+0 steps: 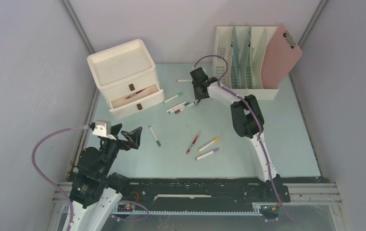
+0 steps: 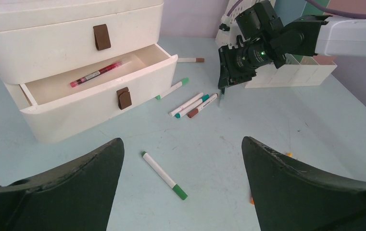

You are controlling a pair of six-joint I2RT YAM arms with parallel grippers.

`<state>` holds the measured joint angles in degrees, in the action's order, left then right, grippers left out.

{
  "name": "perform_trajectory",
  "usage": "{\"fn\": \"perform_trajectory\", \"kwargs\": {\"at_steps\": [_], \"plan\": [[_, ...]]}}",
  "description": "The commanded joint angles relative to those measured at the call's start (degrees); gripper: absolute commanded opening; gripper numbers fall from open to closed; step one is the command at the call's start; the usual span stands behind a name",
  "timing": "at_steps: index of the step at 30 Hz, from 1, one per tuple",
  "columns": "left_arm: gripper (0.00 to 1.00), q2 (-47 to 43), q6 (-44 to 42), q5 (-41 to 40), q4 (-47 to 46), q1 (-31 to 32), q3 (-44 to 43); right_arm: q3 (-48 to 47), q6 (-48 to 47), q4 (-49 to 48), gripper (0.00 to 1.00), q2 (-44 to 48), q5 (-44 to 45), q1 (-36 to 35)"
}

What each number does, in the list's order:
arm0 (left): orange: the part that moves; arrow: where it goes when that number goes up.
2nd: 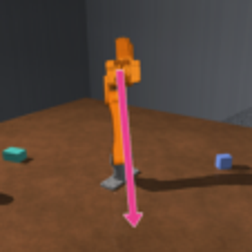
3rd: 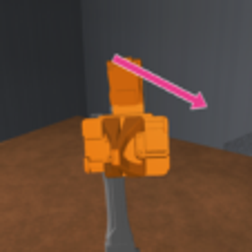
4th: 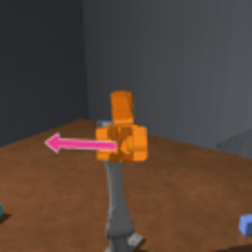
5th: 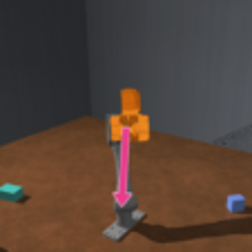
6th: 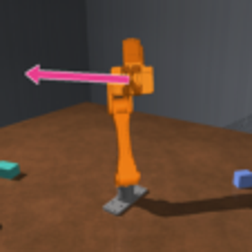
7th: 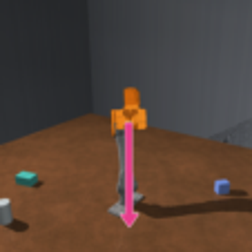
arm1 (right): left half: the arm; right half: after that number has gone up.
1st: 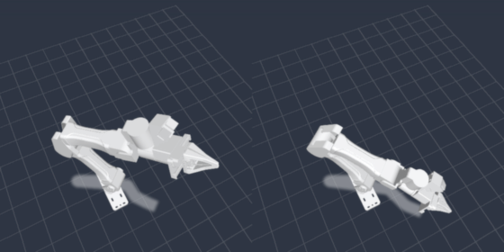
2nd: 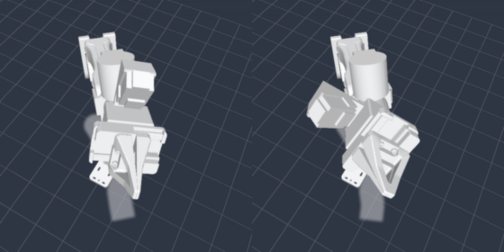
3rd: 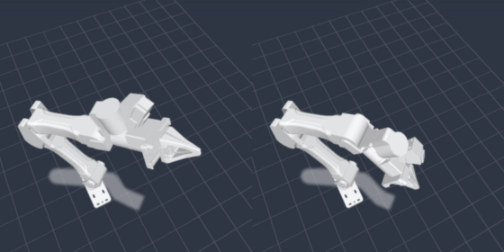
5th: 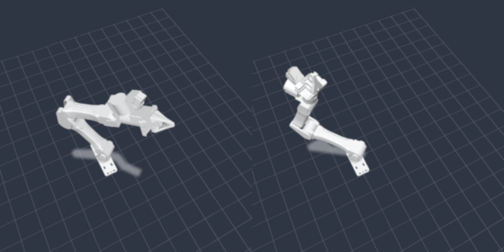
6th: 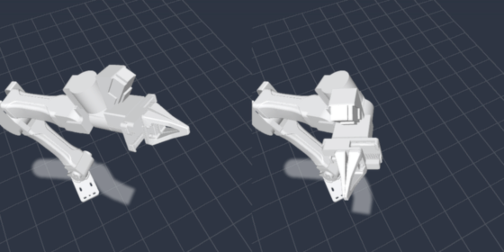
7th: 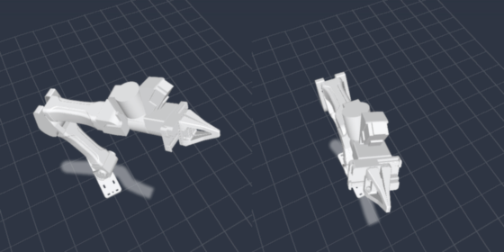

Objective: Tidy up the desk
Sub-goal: Pick up the stationery from the center of the board.

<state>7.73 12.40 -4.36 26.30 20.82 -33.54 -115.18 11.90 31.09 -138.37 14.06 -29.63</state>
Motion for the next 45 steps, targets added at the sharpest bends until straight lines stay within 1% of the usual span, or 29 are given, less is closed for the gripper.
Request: {"fn": "perform_trajectory", "kwargs": {"at_steps": [1, 3, 5, 6, 9, 11, 12, 13, 14, 15, 19, 23, 25, 27, 30, 32, 35, 37, 39, 42, 43, 45], "plan": [[1.0, -0.6, -1.0, -0.6, -0.7, -0.4, -0.2, 0.6, 0.0, 0.5, 0.35, 1.0, 0.2, 0.5], [1.0, -0.7, -0.9, -0.6, -0.7, -0.4, -0.2, 1.0, -0.3, 1.1, 0.33, 1.1, -0.4, 0.6], [1.0, -0.8, -0.9, -0.6, -0.7, -0.4, -0.2, 2.1, -0.6, 1.2, 0.25, 1.4, -1.4, 0.9], [1.0, -0.9, -0.9, -0.6, -0.7, -0.4, -0.2, 2.6, -0.7, 1.2, 0.24, 1.7, -1.8, 0.9], [1.0, -0.8, -0.9, -0.6, -0.7, -0.4, -0.2, 4.6, -1.2, 0.9, 0.27, 2.7, -2.2, 1.2], [1.0, -0.8, -0.8, -0.6, -0.7, -0.4, -0.2, 6.6, -2.4, 0.4, 0.26, 3.3, -3.2, 1.4], [1.0, -0.9, -0.9, -0.5, -0.7, -0.4, -0.2, 7.4, -2.8, 0.0, 0.23, 3.7, -3.4, 1.5], [1.0, -0.9, -0.9, -0.5, -0.7, -0.4, -0.2, 8.3, -3.5, -0.4, 0.16, 4.2, -3.8, 1.6], [1.0, -1.0, -0.8, -0.5, -0.7, -0.4, -0.2, 9.1, -4.1, -0.9, 0.05, 4.6, -4.1, 1.6], [1.0, -1.0, -0.8, -0.5, -0.7, -0.4, -0.2, 9.7, -4.5, -1.0, 0.0, 5.1, -4.5, 1.5], [1.0, -0.8, -0.8, -0.2, -0.7, -0.4, -0.2, 13.6, -7.2, -3.7, 0.0, 8.7, -6.4, 1.2], [1.0, -0.6, -0.6, 0.7, -0.8, -0.4, -0.2, 17.5, -10.4, -6.0, 0.0, 14.2, -8.8, 0.6], [1.0, -0.6, -0.5, 2.4, -1.2, -0.4, -0.1, 19.3, -11.5, -6.7, 0.0, 17.0, -10.0, 0.5], [1.0, -0.6, -0.2, 4.7, -1.8, -0.4, 0.0, 21.3, -11.8, -6.9, 0.0, 20.0, -13.3, 0.6], [1.0, -0.5, 1.0, 9.3, -3.1, -0.4, 0.2, 25.2, -14.0, -6.7, 0.0, 25.7, -20.2, 0.9], [1.0, -0.4, 3.5, 13.3, -5.3, -0.4, 1.0, 28.0, -15.5, -5.7, 0.0, 30.1, -25.8, 1.3], [1.0, -0.2, 11.5, 21.0, -12.5, -0.4, 4.6, 33.8, -16.8, -5.8, 0.0, 38.5, -34.7, 2.2], [1.0, 0.5, 19.5, 25.1, -18.6, -0.4, 7.4, 37.1, -17.5, -4.9, 0.0, 43.9, -40.7, 3.4], [1.0, 1.5, 26.3, 28.5, -25.4, -0.2, 10.0, 39.8, -18.4, -3.9, 0.0, 49.7, -49.5, 5.8], [1.0, 3.0, 33.9, 27.7, -38.6, 1.8, 14.2, 44.4, -18.3, -4.7, 0.0, 56.1, -64.6, 11.1], [1.0, 3.6, 35.3, 26.0, -42.0, 3.4, 15.2, 45.3, -18.9, -4.3, 0.0, 57.7, -69.0, 12.6], [1.0, 5.8, 35.8, 20.2, -47.8, 8.2, 16.6, 47.6, -19.7, -5.0, 0.0, 60.6, -78.2, 15.2]]}}
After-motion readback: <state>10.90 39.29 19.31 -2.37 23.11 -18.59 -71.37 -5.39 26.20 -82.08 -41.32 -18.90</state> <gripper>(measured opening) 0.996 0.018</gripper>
